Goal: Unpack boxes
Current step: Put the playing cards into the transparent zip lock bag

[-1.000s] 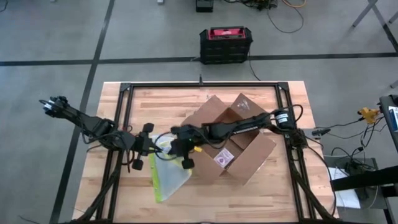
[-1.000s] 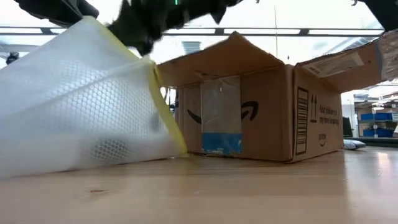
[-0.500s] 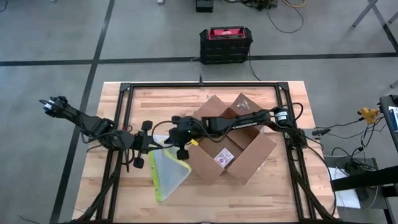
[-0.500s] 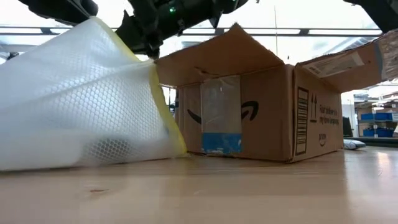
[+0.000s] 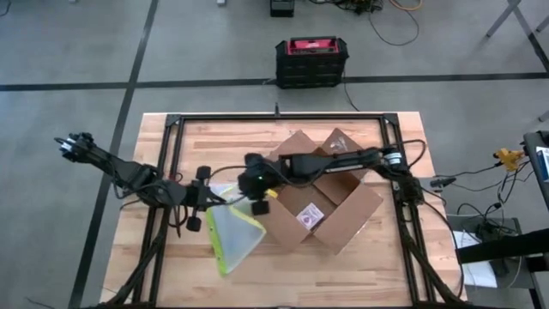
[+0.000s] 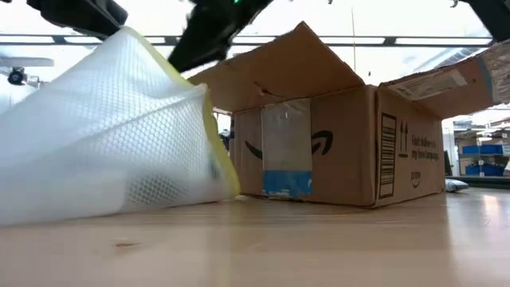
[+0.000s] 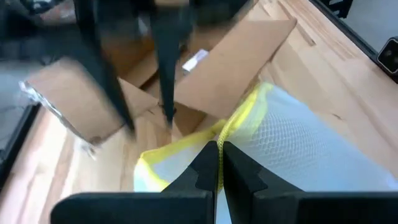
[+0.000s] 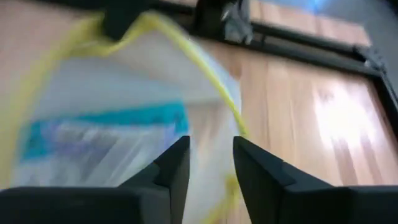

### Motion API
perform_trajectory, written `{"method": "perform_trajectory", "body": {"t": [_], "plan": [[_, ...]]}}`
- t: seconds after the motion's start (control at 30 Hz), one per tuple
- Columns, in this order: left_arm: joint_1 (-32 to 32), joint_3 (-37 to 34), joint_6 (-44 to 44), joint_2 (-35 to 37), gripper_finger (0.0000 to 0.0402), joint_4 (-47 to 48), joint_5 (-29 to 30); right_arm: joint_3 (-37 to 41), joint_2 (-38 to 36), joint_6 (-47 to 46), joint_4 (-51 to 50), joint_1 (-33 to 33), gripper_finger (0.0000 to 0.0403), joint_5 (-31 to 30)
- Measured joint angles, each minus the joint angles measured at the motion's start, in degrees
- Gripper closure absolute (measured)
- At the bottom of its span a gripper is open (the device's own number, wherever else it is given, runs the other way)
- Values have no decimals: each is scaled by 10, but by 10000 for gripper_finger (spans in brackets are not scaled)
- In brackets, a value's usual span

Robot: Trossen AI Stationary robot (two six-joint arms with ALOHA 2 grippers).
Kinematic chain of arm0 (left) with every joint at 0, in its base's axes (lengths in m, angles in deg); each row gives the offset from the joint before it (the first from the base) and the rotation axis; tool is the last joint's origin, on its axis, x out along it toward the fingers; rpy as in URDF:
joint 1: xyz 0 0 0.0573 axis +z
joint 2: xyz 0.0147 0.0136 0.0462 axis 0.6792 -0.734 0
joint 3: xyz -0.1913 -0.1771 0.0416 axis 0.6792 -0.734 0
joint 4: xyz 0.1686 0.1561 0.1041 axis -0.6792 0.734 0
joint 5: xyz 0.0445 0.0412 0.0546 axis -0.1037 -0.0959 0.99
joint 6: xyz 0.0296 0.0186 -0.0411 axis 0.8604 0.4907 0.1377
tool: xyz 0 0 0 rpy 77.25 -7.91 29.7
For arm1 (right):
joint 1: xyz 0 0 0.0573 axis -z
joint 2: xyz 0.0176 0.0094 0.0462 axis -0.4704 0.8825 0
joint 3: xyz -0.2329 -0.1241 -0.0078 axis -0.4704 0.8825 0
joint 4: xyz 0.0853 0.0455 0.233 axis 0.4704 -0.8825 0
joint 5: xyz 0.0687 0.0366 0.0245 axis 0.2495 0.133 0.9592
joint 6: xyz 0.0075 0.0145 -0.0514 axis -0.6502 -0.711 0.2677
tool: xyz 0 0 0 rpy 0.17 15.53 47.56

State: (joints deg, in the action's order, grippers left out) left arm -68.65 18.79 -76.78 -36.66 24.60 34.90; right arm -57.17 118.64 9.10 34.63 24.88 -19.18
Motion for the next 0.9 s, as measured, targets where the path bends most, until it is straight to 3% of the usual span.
{"method": "perform_trajectory", "body": {"t": [0.17,0.4,0.57,0.67,0.9], "plan": [[0,-39,-10,2,401,-29,-4,3,-46,-3,-194,-19,306,-9],[0,-95,-39,4,401,-105,-4,117,-135,-92,-295,-25,353,-10],[0,-123,-33,4,401,-152,-3,198,-172,-139,-253,-53,386,12],[1,-125,-27,7,401,-153,4,223,-160,-120,-174,-55,400,-23],[2,-93,-21,14,401,-135,15,223,-73,-7,-93,29,402,-30]]}}
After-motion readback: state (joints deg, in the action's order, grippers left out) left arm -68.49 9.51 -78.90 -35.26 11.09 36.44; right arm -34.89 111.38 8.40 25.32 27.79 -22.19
